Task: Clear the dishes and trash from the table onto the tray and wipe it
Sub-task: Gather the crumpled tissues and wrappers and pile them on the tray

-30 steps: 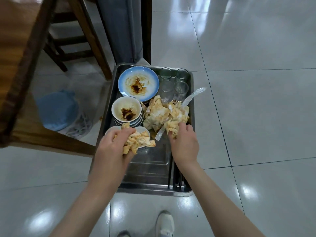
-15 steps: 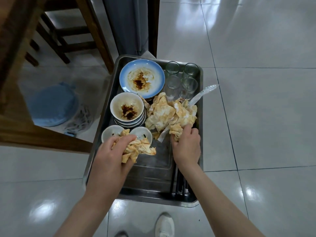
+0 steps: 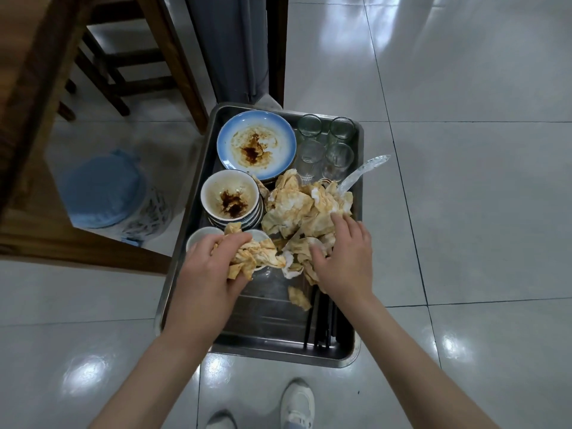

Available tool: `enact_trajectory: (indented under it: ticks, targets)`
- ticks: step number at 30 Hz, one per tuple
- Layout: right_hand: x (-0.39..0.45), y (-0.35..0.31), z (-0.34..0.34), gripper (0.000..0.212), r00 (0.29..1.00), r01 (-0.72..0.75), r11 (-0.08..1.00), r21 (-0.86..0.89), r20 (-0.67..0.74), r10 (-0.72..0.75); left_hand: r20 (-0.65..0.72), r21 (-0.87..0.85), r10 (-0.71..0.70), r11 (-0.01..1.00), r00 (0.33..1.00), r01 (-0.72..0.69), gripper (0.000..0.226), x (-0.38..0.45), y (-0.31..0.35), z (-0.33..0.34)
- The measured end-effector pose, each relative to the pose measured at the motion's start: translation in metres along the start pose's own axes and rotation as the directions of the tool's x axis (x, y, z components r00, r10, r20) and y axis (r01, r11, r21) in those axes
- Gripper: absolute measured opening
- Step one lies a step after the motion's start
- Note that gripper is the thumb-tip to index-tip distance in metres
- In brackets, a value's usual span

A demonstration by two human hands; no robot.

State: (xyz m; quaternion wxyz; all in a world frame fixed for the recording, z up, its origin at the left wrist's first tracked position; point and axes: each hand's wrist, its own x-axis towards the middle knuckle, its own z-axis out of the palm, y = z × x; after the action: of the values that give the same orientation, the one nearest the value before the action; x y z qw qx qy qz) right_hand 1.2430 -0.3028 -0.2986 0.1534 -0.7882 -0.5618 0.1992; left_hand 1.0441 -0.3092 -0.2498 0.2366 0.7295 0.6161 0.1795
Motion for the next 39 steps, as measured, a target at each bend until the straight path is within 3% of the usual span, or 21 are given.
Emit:
enact_trajectory:
  ticks: [7, 12, 16, 21, 32, 36, 39]
  targets:
    - [-0.001, 0.013, -0.04, 0.043, 0.999, 0.048, 0.997, 0.052, -0.012, -0.048, 0.117, 0.142, 0.163, 0.974, 0.98, -0.178, 0.068, 0.029, 0.03, 0.021]
    - [0.0, 0.024, -0.049, 0.044, 0.994, 0.106, 0.994, 0.03, -0.004, -0.106, 0.259, 0.239, 0.311, 0.897, 0.914, -0.373, 0.082, 0.055, 0.041, 0.046]
    - [0.002, 0.031, -0.052, 0.042, 0.989, 0.142, 0.989, 0.035, -0.034, -0.141, 0.369, 0.254, 0.346, 0.856, 0.863, -0.451, 0.08, 0.063, 0.043, 0.065]
    - [0.005, 0.034, -0.053, 0.04, 0.988, 0.155, 0.987, 0.039, -0.033, -0.153, 0.391, 0.311, 0.35, 0.82, 0.851, -0.48, 0.086, 0.066, 0.045, 0.077]
    - [0.005, 0.02, -0.064, 0.043, 0.983, 0.184, 0.982, 0.035, 0.008, -0.184, 0.385, 0.412, 0.236, 0.821, 0.892, -0.395, 0.11, 0.06, 0.034, 0.063]
    - [0.006, 0.009, -0.076, 0.044, 0.979, 0.203, 0.979, 0.033, 0.016, -0.203, 0.39, 0.345, 0.221, 0.865, 0.894, -0.365, 0.109, 0.062, 0.035, 0.049]
    - [0.005, 0.001, -0.08, 0.045, 0.975, 0.22, 0.975, 0.033, 0.001, -0.22, 0.352, 0.167, 0.222, 0.941, 0.909, -0.295, 0.108, 0.061, 0.044, 0.046]
